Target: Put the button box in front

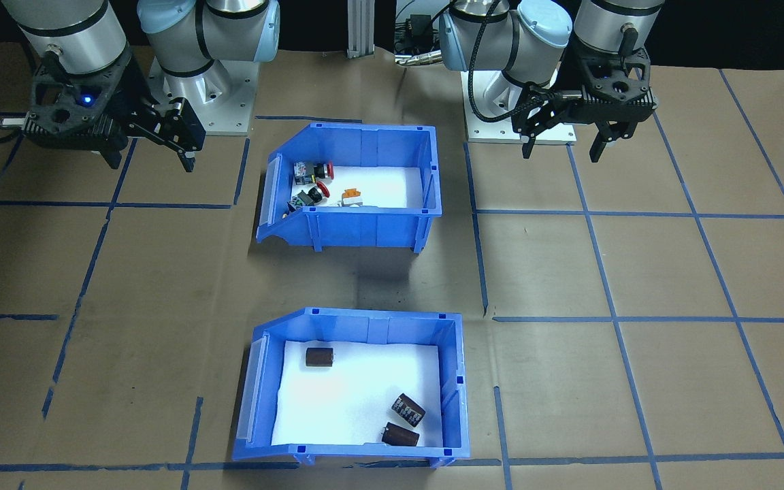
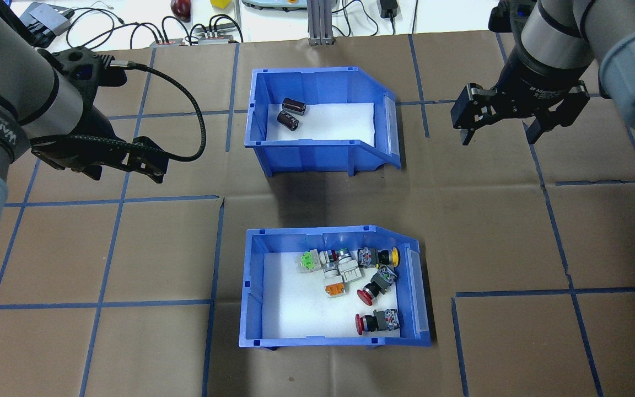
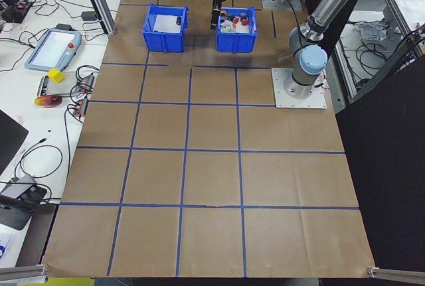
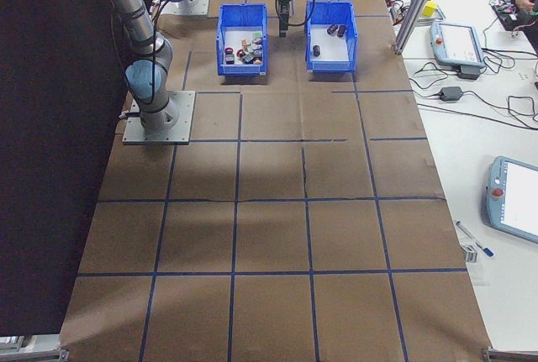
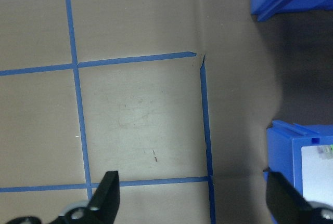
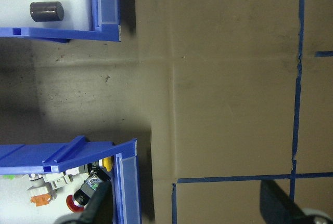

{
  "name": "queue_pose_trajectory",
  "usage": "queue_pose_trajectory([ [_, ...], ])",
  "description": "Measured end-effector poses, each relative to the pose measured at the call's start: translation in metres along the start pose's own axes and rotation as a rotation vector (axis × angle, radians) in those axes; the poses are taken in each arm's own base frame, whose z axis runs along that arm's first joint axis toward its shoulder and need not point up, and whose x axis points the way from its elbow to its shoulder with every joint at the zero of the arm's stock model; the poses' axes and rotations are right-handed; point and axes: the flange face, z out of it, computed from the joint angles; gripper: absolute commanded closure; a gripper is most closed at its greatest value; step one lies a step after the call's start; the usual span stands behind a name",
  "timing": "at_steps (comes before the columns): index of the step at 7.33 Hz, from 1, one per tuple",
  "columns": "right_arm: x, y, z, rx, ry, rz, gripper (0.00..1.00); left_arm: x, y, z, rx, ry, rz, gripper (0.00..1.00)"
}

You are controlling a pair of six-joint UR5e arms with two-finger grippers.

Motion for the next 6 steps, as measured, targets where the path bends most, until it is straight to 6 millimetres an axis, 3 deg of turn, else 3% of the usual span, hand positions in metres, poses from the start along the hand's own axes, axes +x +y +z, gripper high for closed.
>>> queue_pose_trajectory([
  [4, 0.0, -0.01, 0.006, -0.001, -0.001, -0.08, 0.0, 0.001, 0.003, -0.001, 0.002, 0.001, -0.027, 0.01],
  [6, -0.002, -0.026, 0.014, 0.009, -0.007, -0.146, 0.0, 0.004, 0.01, -0.002, -0.007, 0.013, -0.182, 0.01],
])
